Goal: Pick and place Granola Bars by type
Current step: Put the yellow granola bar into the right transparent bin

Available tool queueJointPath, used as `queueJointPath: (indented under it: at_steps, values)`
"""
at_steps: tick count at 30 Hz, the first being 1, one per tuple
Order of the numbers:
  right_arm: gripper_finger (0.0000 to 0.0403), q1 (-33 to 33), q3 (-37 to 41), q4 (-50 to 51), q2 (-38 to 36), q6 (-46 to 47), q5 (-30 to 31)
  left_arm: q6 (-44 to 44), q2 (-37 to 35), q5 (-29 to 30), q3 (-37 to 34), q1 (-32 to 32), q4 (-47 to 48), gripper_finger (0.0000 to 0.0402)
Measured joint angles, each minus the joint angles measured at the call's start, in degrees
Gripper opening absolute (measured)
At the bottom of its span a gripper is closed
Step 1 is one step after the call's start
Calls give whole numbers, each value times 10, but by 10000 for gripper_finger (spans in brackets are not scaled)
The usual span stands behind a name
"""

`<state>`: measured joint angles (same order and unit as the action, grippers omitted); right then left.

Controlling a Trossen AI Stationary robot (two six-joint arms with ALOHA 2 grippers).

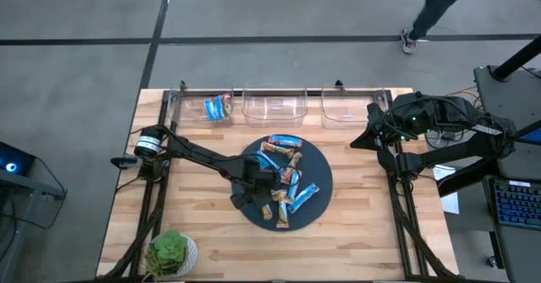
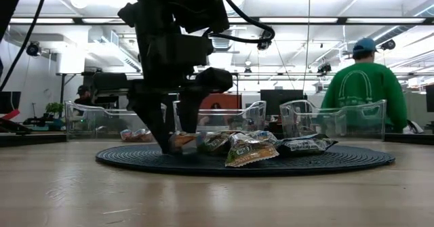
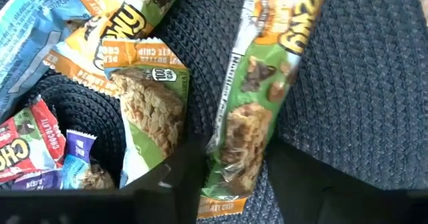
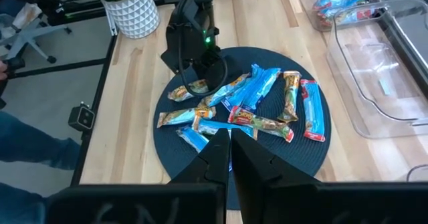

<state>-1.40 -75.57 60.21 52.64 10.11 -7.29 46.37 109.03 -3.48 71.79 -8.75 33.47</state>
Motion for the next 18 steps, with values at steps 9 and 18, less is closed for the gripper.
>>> queueJointPath:
  at_steps: [9, 18]
  values:
    - [8, 0, 0, 0, 0, -2, 0, -1, 0, 0, 0, 0, 1, 85]
    - [8, 0, 0, 0, 0, -2, 0, -6, -1, 0, 0, 0, 4, 59]
